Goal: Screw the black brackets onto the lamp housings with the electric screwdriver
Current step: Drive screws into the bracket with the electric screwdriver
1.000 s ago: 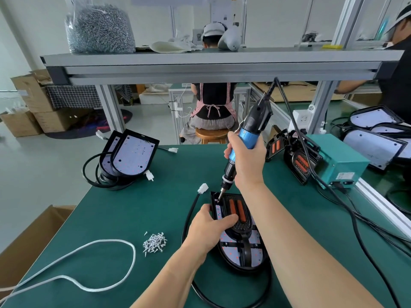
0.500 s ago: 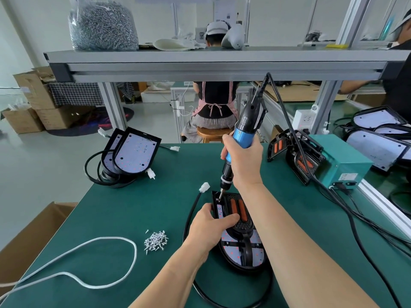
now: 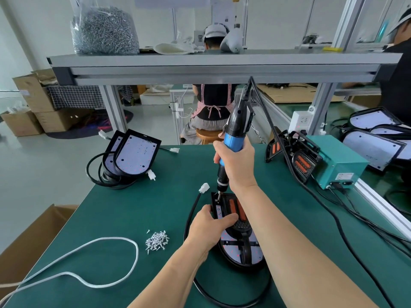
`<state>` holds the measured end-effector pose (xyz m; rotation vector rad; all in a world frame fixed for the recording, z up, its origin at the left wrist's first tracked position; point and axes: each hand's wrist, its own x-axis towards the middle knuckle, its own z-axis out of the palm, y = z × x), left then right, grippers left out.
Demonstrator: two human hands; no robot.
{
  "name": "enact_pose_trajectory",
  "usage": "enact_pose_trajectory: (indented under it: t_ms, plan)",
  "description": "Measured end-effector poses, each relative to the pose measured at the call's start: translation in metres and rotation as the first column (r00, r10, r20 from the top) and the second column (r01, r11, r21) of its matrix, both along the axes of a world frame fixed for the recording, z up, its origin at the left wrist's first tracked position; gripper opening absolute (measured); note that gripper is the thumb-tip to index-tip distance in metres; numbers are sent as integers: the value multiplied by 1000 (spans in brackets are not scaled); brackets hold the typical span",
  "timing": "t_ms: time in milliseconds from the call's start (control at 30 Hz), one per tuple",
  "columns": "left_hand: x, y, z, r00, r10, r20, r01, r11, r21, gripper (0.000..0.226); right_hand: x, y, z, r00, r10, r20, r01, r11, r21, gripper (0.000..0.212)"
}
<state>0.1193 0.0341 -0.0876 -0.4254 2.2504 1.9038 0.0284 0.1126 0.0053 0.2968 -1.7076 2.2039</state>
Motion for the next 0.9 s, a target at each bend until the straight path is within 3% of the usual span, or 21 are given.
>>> enact_pose_trajectory:
  t_ms: [267, 400, 500, 667, 900]
  plan:
    - [-3, 0, 0, 1000, -22, -15, 22, 1000, -6, 51, 3, 9, 7, 999, 53, -2, -53, 998, -38, 20]
    - [-2, 1, 2, 1000, -27, 4, 27, 1000, -4, 78, 5, 17, 26, 997, 66, -39, -69, 994, -83, 21]
    - [-1, -1, 1, 999, -32, 4, 32, 999, 12, 64, 5, 29, 41, 997, 59, -43, -65, 987, -150, 21]
    - [-5, -2, -1, 1000, -17, -15, 17, 1000, 0, 58, 6, 74, 34, 981, -19, 191, 66, 968, -244, 19]
    - [-5, -1, -4, 999, -11, -31, 13, 999, 50, 57, 12, 154, -14, 842, -127, 525, 193, 979, -73, 24]
